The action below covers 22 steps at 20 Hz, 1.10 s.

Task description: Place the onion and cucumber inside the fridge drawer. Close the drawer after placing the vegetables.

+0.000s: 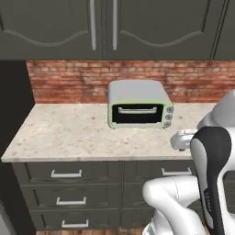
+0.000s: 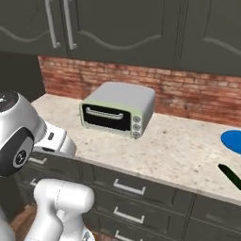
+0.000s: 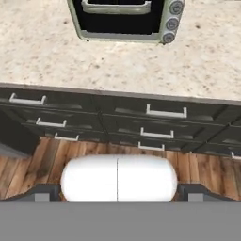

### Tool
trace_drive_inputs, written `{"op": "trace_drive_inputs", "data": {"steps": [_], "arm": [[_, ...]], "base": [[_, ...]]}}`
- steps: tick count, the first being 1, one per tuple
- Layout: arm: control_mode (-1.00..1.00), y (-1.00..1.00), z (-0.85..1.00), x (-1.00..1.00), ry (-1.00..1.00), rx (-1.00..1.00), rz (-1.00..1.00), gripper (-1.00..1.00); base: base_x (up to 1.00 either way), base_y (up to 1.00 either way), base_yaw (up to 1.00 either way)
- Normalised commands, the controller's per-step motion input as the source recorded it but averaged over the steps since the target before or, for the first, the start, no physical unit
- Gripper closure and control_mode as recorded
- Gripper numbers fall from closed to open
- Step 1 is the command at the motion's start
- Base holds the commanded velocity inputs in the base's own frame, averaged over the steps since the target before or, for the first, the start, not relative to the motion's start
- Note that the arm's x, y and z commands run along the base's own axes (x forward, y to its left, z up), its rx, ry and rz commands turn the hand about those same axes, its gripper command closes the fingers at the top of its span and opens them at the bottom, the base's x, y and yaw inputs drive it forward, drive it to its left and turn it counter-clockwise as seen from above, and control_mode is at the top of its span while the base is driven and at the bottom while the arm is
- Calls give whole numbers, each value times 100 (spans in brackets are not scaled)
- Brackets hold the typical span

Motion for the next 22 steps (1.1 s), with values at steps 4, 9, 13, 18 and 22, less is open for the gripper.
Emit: {"op": "trace_drive_inputs", "data": {"steps": [4,9,13,18,22], "arm": [[100,0,0,0,0,0,0,-100],[100,0,0,0,0,0,0,-100],[100,0,0,0,0,0,0,-100],[100,0,0,0,0,0,0,-100],[-100,0,-23,58,3,0,11,-100]], "base": [[19,-100,-21],[21,-100,-11],[21,-100,-3],[40,-94,0],[17,-12,1]]}}
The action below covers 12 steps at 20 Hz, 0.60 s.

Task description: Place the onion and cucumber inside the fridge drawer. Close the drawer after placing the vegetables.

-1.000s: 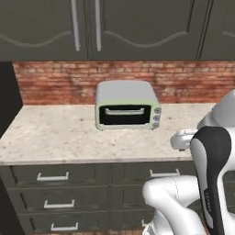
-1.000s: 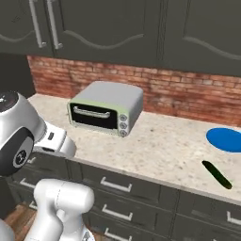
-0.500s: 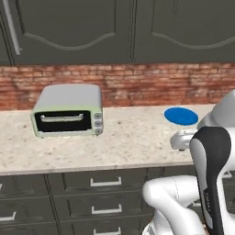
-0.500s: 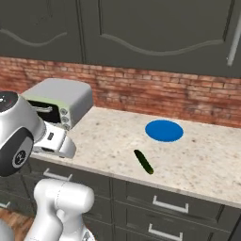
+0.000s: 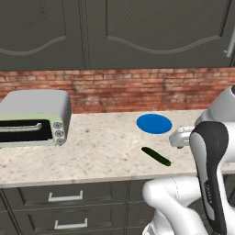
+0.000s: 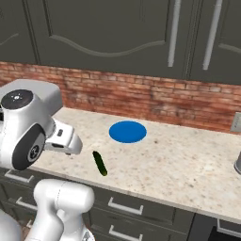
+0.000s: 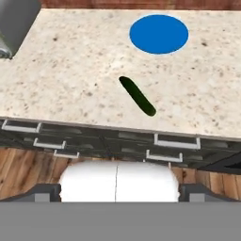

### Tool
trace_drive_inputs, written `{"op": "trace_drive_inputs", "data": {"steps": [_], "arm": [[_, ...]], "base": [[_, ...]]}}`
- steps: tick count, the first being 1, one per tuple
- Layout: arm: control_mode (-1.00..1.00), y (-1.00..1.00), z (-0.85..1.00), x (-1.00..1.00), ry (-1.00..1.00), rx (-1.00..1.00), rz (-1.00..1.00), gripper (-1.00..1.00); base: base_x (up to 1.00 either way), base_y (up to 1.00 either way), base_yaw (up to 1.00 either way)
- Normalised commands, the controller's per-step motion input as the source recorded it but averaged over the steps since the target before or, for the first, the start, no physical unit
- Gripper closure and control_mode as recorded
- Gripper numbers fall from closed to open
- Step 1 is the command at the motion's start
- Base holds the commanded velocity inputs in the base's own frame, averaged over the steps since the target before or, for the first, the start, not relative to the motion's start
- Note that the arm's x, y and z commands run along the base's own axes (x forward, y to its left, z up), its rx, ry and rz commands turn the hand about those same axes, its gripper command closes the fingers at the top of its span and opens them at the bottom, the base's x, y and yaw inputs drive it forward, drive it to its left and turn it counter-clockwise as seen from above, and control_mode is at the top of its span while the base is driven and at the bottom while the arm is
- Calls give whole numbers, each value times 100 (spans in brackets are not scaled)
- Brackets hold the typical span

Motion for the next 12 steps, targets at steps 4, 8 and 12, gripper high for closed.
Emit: {"op": "trace_drive_inputs", "data": {"steps": [4,8,12], "arm": [[-100,0,-84,100,12,-2,41,-100],[-100,1,-98,75,7,-5,34,-100],[-100,0,-86,39,0,-11,2,-100]], "base": [[0,0,0],[0,0,0],[0,0,0]]}}
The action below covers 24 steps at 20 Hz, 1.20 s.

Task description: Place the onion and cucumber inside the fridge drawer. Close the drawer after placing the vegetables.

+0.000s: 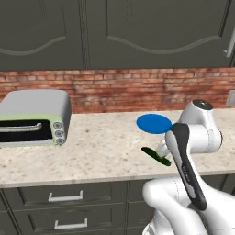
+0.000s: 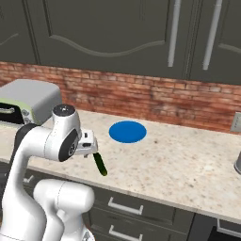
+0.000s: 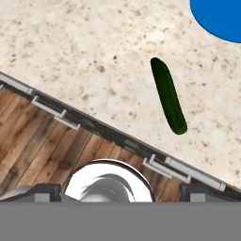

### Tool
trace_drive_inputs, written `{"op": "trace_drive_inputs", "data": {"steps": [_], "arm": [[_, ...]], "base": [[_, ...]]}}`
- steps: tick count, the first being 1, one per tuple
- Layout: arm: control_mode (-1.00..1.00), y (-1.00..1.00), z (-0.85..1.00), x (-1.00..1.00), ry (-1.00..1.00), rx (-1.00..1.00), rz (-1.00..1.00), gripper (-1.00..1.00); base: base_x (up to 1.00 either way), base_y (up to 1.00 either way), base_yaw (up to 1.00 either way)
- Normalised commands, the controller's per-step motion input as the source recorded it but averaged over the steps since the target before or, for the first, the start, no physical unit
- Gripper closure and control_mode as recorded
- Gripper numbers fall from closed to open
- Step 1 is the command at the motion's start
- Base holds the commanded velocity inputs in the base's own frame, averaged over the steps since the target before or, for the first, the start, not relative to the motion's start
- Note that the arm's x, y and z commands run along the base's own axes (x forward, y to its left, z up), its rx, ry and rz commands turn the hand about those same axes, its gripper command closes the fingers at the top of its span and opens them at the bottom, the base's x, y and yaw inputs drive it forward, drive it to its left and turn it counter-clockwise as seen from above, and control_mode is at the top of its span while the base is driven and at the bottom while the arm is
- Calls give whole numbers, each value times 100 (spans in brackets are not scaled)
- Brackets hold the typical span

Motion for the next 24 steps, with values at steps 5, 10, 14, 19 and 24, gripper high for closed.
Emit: {"op": "trace_drive_inputs", "data": {"steps": [5,10,14,19,24], "arm": [[-100,-41,-46,38,0,-5,0,-100],[-100,-17,-49,53,0,-2,2,-100],[-100,0,-42,58,1,-1,6,-100],[-100,0,-30,57,7,-2,4,-100],[-100,1,-44,40,14,-9,1,-100]], "base": [[0,0,0],[0,0,0],[0,0,0],[0,0,0],[0,0,0]]}}
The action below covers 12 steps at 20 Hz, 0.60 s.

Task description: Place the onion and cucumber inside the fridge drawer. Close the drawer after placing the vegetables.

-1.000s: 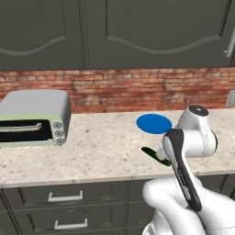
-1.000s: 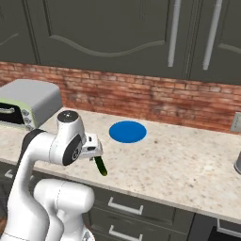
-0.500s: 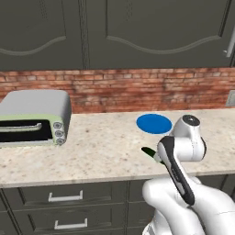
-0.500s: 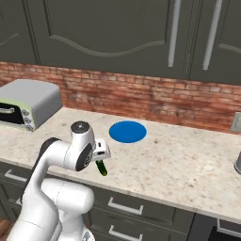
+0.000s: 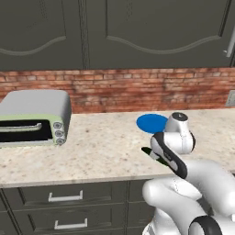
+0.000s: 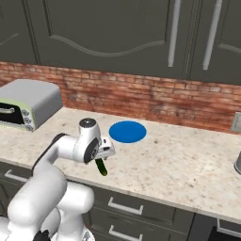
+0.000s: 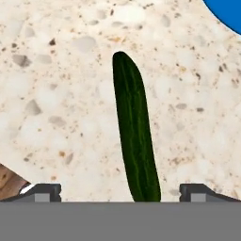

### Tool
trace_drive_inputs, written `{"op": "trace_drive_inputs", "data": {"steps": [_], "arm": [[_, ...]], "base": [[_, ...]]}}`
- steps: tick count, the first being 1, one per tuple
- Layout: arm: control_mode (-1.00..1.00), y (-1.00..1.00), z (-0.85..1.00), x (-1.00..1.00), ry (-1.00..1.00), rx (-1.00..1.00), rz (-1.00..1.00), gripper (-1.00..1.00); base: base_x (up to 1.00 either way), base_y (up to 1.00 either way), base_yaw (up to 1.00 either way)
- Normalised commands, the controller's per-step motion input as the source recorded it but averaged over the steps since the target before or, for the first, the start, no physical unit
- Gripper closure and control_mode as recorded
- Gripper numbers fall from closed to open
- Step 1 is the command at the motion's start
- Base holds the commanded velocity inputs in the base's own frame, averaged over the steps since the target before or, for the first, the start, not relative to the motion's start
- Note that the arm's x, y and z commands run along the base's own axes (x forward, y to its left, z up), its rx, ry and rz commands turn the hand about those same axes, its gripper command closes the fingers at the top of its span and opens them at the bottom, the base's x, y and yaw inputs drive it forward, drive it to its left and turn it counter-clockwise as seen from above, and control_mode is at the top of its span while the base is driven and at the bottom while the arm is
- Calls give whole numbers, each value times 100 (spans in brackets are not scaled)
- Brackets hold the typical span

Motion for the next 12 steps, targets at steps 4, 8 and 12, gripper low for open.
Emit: {"op": "trace_drive_inputs", "data": {"steps": [4,8,12], "arm": [[-100,0,-49,43,9,-7,1,-100],[-100,0,-56,43,8,-6,1,-100],[-100,-1,-34,13,3,0,4,-100]], "base": [[0,0,0],[0,0,0],[0,0,0]]}}
